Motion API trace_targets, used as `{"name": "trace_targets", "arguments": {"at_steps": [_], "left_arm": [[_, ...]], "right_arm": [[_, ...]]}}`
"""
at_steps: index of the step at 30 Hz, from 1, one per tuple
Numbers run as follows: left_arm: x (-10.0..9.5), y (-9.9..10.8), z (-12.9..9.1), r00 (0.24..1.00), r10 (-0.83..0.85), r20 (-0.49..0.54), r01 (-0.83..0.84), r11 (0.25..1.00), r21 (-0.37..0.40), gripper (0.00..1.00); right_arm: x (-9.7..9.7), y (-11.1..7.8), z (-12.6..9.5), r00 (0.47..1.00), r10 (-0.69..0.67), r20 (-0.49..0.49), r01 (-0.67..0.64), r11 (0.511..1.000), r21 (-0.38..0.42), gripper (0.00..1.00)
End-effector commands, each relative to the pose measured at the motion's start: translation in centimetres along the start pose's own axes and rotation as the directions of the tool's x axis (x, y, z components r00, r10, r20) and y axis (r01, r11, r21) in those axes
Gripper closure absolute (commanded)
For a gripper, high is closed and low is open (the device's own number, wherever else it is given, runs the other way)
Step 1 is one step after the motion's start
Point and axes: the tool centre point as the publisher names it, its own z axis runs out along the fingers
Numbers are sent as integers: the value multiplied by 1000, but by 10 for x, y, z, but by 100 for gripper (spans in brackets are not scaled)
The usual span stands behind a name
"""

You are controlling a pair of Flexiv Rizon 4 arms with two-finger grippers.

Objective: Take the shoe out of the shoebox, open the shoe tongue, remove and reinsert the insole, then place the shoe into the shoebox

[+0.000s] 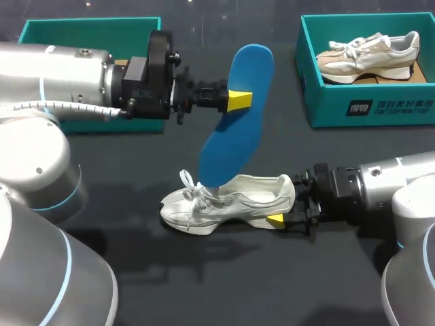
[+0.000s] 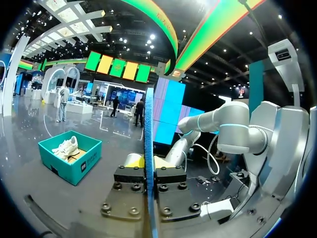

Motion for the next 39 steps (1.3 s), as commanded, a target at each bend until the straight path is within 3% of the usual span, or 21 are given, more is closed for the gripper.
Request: {"name": "trace_targets", "arguments": {"at_steps": [1,9,16,21,39], "left_arm": [[3,3,-3,1000,1,3,-1,1000,14,100],[32,18,-20,1000,-26,14,25,997,72,100],[45,36,-35,997,-68,30,65,993,96,100],[48,38,-46,993,-116,24,113,987,115,100],[55,37,-50,995,-103,10,101,988,115,100]], "right_arm": [[1,2,1,1000,1,0,-1,1000,5,100],[1,2,1,1000,1,0,-1,1000,5,100],[1,2,1,1000,1,0,-1,1000,5,100],[1,2,1,1000,1,0,-1,1000,5,100],[1,2,1,1000,1,0,-1,1000,5,100]]}}
